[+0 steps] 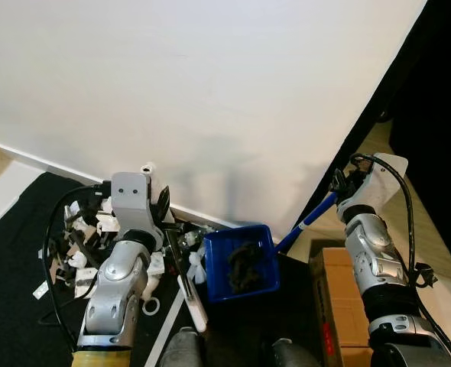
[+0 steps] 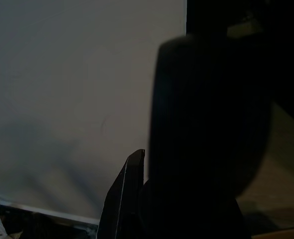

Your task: Sweep floor

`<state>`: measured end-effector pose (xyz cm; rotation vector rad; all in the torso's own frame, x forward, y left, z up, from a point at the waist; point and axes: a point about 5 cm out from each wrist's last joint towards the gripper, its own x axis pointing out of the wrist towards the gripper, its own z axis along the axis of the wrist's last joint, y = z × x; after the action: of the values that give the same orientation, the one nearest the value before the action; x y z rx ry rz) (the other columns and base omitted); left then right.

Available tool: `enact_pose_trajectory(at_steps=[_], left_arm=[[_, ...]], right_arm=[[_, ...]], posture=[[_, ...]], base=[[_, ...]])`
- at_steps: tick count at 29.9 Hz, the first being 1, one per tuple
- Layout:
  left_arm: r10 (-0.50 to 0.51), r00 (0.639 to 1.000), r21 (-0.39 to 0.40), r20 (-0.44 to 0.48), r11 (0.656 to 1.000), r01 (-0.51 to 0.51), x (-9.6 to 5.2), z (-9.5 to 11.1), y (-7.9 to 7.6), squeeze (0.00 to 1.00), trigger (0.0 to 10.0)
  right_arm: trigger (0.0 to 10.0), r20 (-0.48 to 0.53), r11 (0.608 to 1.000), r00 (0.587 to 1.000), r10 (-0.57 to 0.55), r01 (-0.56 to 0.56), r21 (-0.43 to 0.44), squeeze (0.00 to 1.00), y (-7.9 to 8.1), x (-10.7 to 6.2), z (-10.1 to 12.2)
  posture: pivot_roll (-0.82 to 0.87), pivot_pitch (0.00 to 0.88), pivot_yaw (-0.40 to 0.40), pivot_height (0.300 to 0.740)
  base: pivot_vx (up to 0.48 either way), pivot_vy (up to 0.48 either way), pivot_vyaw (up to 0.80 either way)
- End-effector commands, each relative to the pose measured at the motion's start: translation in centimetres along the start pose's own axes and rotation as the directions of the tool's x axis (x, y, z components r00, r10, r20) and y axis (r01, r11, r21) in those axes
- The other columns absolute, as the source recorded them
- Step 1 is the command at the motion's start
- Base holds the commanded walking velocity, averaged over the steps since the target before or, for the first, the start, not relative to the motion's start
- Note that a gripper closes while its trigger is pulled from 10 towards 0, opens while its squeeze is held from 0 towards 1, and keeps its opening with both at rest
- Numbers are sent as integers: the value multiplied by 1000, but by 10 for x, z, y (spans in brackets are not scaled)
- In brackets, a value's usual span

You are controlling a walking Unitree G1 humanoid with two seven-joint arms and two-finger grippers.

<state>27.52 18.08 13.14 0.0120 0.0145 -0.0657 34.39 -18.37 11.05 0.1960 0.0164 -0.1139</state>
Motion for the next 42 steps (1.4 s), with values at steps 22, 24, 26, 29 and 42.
enact_pose_trajectory(at_steps=[22,24,26,29,42], left_arm=[[-40,998,33,38,999,39,7,5,-6,0,10000],[-35,999,33,38,999,33,8,5,-5,0,10000],[-34,999,33,36,999,33,9,4,-3,0,10000],[-42,998,41,38,998,41,10,6,-3,0,10000],[-39,999,35,34,999,38,9,3,-4,0,10000]], right_arm=[[10000,49,999,999,-18,17,32,0,-3,3,8],[10000,48,999,999,-19,17,30,0,-3,3,7],[10000,48,999,998,-27,25,34,0,-5,3,8],[10000,55,999,998,-26,24,33,0,-5,4,11],[10000,47,999,998,-32,31,27,0,-8,2,8]], posture=[[216,95,-53,740],[214,96,-52,740],[208,99,-51,740],[209,98,-45,740],[205,111,-52,740]], base=[[0,0,0],[0,0,0],[0,0,0],[0,0,0],[0,0,0]])
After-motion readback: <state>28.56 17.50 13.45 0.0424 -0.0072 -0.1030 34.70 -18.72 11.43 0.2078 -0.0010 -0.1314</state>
